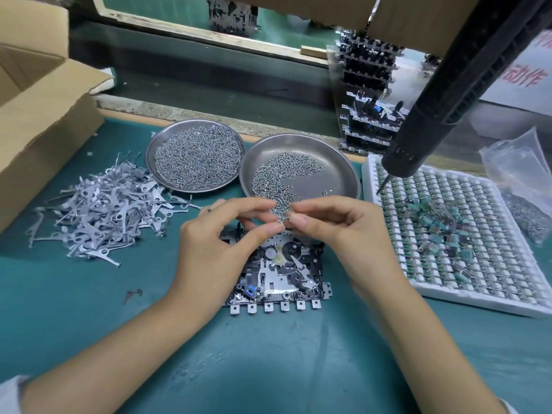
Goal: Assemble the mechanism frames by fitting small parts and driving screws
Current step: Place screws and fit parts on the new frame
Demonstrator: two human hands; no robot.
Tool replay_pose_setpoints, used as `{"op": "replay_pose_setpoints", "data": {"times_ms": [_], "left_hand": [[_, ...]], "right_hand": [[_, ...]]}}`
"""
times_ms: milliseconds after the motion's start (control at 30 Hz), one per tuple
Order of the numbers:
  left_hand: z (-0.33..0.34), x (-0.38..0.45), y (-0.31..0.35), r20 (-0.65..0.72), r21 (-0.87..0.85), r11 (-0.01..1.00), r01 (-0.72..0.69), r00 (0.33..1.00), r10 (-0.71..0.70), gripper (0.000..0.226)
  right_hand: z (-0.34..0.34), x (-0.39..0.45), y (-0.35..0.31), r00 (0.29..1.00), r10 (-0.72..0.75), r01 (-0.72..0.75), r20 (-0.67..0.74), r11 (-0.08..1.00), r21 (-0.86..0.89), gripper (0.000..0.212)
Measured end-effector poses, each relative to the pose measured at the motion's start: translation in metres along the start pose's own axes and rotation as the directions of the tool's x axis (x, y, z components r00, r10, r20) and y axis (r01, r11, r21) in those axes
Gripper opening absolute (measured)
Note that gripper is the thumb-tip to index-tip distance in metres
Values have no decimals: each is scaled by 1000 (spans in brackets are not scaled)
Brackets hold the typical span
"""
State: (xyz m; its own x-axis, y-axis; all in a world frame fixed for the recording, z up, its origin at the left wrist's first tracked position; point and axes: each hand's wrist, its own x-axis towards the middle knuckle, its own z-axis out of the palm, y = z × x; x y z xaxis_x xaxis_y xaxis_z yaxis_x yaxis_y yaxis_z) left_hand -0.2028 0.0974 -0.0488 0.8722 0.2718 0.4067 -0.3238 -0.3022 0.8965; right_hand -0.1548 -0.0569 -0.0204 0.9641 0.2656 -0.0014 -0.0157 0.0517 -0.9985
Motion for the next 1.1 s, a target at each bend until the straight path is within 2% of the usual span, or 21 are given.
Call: {"op": "replay_pose_setpoints", "data": {"times_ms": [267, 367, 467, 901, 1001, 1101], "left_hand": [[1, 1, -2, 6, 23, 999, -27, 1000, 27, 20], [1, 0, 0, 3, 64, 997, -52, 999, 52, 27], [1, 0, 1, 6, 81, 994, -76, 997, 76, 17], [1, 1, -1, 88, 150, 974, -172, 983, 160, 24], [1, 2, -2, 91, 142, 977, -161, 985, 149, 37], [1, 1, -1, 93, 131, 977, -170, 983, 158, 29]], "right_hand": [[1, -1, -3, 998, -21, 25, 51, 997, -77, 17], [2, -2, -4, 998, -18, 23, 58, 996, -86, 17], [1, -2, -4, 998, -21, 28, 64, 995, -99, 17], [-13, 2, -10, 974, 35, 3, 224, 986, -168, 24], [-15, 2, -10, 969, 48, -15, 242, 990, -139, 25], [-16, 2, -9, 967, 49, -19, 251, 992, -122, 25]]}}
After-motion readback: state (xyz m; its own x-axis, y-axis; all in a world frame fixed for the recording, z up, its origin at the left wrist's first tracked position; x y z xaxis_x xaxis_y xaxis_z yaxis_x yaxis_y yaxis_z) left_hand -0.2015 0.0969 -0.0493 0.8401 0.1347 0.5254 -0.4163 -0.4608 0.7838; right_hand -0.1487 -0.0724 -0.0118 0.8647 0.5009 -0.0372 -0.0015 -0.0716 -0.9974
